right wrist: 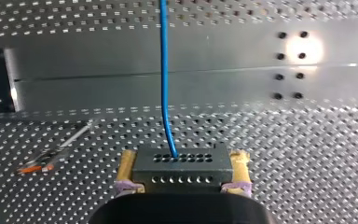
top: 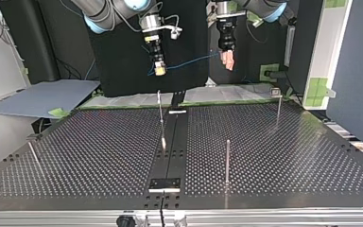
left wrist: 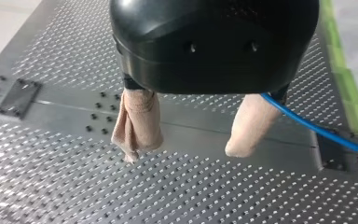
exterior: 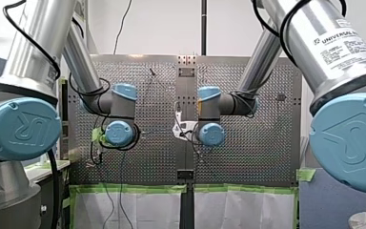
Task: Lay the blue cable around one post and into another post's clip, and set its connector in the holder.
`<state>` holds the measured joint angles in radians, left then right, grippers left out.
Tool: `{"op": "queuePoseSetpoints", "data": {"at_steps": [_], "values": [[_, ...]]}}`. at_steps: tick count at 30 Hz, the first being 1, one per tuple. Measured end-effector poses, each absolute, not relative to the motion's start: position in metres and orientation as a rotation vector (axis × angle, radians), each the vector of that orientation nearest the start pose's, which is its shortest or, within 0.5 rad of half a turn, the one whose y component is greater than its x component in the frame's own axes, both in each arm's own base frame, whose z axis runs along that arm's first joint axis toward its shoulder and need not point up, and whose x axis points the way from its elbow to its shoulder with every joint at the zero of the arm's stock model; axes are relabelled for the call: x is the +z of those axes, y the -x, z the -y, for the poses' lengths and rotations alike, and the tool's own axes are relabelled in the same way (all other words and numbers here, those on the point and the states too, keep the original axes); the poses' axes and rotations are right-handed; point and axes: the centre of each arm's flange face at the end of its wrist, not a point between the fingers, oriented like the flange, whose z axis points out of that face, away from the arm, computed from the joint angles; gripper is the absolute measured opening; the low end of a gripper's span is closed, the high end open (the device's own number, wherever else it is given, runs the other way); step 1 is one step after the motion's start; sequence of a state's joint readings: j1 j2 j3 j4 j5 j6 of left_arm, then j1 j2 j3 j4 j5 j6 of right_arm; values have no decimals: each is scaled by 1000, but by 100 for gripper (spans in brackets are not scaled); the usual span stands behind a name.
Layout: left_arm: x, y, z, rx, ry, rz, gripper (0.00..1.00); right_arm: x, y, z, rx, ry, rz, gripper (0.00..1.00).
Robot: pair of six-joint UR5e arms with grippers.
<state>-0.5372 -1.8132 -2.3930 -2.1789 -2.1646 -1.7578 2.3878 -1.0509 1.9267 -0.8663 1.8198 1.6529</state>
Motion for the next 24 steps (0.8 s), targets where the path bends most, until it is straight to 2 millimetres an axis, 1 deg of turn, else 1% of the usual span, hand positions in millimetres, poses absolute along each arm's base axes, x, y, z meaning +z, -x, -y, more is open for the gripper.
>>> {"op": "queuePoseSetpoints", "data": {"at_steps": [5,12,17,24], "values": [[144,-279,253,-88,193,-1631,100,162,-482,310,1708,-1567,1007,0],[188,-299,263,-174,226,-1572,100,207,-483,319,1740,-1523,1006,0],[218,-311,267,-198,251,-1529,100,253,-489,325,1771,-1477,977,0],[272,-330,263,-208,303,-1454,100,325,-493,327,1832,-1418,923,0]]}}
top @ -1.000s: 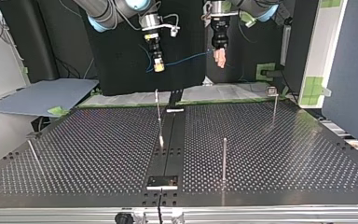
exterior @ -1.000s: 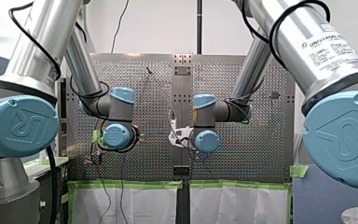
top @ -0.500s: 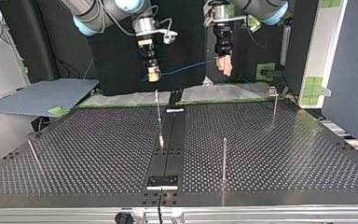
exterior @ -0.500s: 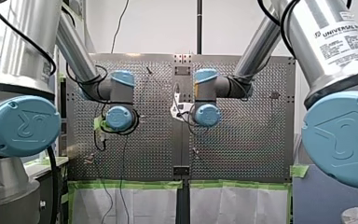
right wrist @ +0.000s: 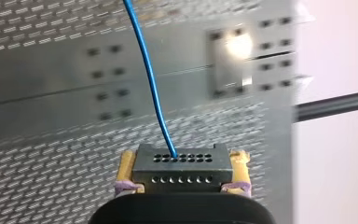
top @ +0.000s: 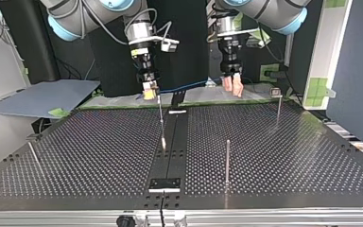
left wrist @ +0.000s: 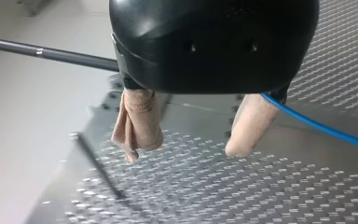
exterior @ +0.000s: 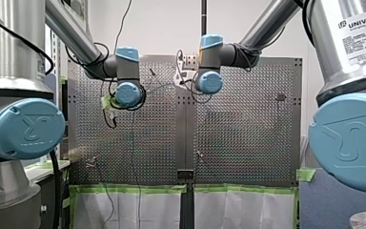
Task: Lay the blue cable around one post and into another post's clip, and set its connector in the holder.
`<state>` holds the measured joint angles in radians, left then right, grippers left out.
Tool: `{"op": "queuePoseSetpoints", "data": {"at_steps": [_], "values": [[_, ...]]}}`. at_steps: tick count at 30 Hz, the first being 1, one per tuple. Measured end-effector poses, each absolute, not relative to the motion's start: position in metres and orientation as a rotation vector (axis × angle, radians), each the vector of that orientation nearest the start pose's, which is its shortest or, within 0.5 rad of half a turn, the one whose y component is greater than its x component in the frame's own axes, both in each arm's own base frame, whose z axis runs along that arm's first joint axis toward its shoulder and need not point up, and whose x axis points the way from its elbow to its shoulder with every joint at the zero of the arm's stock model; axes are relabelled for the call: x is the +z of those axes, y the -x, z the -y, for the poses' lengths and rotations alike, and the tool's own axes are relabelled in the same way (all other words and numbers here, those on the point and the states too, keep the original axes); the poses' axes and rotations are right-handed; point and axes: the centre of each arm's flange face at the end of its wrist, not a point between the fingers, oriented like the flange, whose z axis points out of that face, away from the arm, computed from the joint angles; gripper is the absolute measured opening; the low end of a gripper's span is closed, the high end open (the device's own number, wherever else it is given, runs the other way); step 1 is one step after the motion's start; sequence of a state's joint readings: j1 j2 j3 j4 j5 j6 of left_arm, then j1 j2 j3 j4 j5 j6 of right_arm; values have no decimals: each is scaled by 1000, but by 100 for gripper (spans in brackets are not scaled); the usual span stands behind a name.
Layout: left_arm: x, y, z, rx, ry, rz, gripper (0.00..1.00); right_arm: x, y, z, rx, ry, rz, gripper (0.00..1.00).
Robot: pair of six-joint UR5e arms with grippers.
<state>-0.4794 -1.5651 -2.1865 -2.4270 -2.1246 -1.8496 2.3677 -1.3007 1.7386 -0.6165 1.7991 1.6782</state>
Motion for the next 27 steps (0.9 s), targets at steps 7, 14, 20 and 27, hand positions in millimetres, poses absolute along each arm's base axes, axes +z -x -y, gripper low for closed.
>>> {"op": "queuePoseSetpoints", "data": {"at_steps": [7,14,20,27], "values": [[314,-340,257,-209,332,-1400,100,396,-491,324,1888,-1349,884,0],[358,-350,246,-200,351,-1348,100,436,-489,326,1903,-1321,875,0],[383,-370,234,-201,356,-1336,100,458,-490,333,1898,-1321,875,0],[408,-395,217,-198,352,-1334,100,466,-492,346,1874,-1358,882,0]]}}
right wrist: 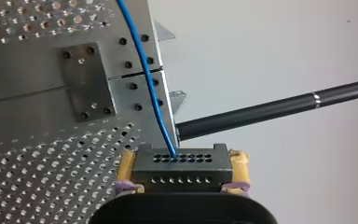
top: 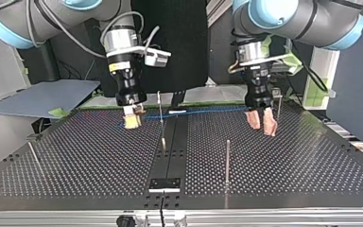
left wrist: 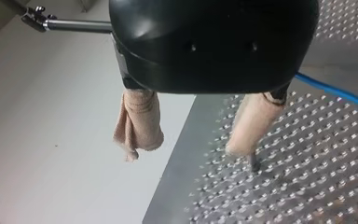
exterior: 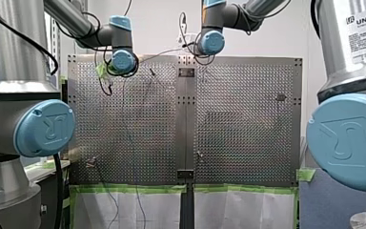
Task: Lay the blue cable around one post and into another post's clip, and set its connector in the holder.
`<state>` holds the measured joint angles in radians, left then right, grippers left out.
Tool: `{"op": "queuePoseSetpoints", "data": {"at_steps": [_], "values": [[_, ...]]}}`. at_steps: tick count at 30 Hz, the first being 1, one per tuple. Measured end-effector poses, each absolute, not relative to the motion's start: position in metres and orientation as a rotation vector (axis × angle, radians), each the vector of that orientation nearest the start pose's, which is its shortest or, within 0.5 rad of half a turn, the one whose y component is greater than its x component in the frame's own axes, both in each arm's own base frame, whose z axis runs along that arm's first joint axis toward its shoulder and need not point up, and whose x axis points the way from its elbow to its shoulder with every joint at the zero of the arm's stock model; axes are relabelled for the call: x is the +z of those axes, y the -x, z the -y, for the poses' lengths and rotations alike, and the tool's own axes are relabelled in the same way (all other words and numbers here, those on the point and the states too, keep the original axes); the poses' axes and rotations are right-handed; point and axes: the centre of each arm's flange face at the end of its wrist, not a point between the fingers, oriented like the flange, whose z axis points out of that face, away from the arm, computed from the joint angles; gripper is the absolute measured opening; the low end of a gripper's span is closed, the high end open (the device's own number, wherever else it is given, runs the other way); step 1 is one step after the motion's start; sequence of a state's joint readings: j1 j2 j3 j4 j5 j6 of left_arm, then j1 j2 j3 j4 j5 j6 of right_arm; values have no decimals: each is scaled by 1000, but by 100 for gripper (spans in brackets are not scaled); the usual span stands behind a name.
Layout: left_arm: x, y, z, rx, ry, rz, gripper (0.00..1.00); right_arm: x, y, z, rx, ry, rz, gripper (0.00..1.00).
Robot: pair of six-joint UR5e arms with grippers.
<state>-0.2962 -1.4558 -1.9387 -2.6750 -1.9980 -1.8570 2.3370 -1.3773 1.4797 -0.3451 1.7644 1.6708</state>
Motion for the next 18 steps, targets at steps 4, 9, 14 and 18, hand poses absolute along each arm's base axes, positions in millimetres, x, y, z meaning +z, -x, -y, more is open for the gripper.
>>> {"op": "queuePoseSetpoints", "data": {"at_steps": [4,9,14,18], "values": [[413,-412,207,-185,343,-1354,100,460,-499,359,1853,-1393,889,0],[411,-442,193,-169,339,-1402,100,454,-506,376,1835,-1403,898,0],[412,-465,177,-147,352,-1434,100,459,-510,391,1829,-1398,901,0],[424,-473,172,-138,362,-1441,100,474,-510,399,1838,-1381,893,0]]}}
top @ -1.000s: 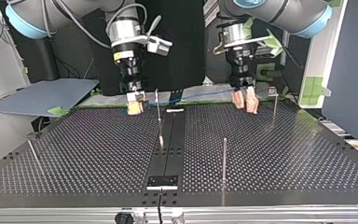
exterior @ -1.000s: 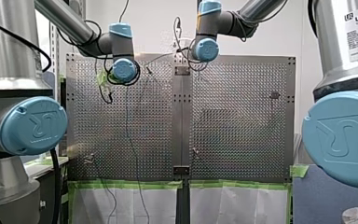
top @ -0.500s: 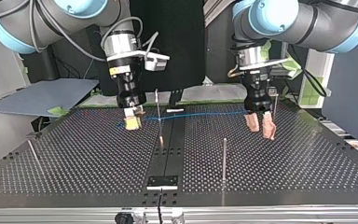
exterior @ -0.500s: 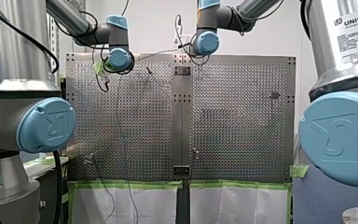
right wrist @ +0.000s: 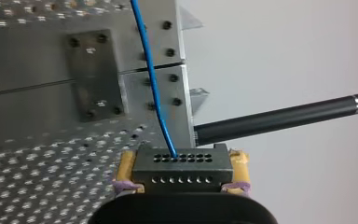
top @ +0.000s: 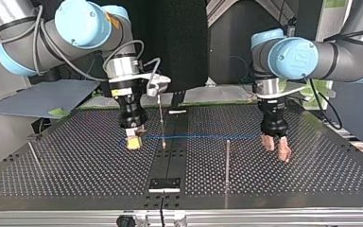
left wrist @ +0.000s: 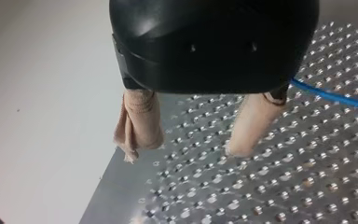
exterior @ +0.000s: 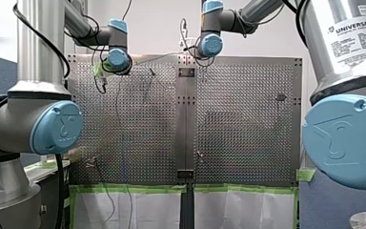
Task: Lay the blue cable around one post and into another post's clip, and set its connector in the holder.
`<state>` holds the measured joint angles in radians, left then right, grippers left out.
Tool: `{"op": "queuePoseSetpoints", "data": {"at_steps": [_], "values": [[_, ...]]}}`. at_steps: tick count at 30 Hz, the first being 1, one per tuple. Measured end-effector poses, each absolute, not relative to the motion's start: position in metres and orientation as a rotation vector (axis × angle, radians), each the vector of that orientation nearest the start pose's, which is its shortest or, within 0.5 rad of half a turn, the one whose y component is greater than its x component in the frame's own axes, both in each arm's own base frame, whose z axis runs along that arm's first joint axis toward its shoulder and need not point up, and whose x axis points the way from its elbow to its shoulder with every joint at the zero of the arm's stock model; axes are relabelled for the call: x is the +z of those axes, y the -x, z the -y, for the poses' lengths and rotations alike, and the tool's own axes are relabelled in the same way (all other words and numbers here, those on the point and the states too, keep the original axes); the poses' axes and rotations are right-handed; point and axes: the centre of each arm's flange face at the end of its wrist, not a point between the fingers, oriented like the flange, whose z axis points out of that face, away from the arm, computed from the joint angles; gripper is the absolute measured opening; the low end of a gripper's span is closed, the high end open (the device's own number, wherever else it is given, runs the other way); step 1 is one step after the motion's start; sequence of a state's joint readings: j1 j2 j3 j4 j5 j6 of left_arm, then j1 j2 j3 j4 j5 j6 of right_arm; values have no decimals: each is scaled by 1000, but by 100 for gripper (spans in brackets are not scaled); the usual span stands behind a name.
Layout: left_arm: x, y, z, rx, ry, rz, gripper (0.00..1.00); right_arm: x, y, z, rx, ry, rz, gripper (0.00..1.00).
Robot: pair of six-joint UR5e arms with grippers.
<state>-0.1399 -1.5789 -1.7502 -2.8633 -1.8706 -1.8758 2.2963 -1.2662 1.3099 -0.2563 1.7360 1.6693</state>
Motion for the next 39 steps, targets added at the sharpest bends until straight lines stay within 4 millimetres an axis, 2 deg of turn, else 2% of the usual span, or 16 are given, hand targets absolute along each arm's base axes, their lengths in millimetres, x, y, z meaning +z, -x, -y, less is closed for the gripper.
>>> {"op": "queuePoseSetpoints", "data": {"at_steps": [4,10,18,21,25,29,33,39], "values": [[430,-482,174,-159,360,-1449,100,493,-509,405,1859,-1346,878,0],[442,-499,183,-190,332,-1438,100,509,-509,421,1869,-1301,860,0],[479,-514,185,-224,317,-1365,100,499,-513,438,1872,-1297,848,0],[482,-524,184,-224,318,-1358,100,491,-515,444,1865,-1300,850,0],[481,-539,184,-215,317,-1359,100,477,-515,453,1836,-1318,866,0],[467,-552,184,-196,331,-1379,100,466,-511,462,1800,-1338,889,0],[452,-553,182,-183,345,-1402,100,451,-506,471,1757,-1369,918,0],[431,-550,184,-182,347,-1421,100,418,-500,484,1650,-1422,979,0]]}}
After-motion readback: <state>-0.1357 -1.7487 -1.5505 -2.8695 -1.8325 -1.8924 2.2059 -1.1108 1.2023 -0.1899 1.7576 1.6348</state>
